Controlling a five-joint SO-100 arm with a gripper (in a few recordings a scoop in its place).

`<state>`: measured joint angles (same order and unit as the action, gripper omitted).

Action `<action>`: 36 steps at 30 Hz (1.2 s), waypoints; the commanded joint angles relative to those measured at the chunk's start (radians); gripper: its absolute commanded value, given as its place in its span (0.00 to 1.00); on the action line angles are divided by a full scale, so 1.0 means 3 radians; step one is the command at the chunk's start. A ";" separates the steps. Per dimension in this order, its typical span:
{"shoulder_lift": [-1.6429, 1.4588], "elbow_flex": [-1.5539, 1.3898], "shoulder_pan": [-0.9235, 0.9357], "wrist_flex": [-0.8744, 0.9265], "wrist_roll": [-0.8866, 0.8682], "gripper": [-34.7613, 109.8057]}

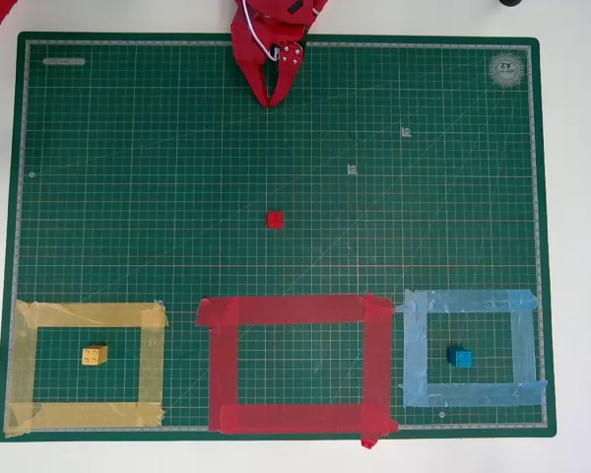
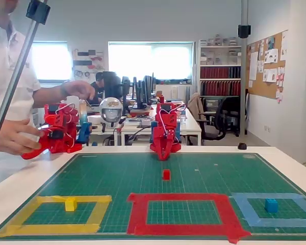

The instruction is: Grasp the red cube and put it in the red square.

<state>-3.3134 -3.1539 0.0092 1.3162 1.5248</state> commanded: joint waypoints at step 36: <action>-0.0056 0.0020 -0.0046 -0.0235 0.0056 0.23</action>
<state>-3.3134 -3.1539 0.0092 1.3023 1.5278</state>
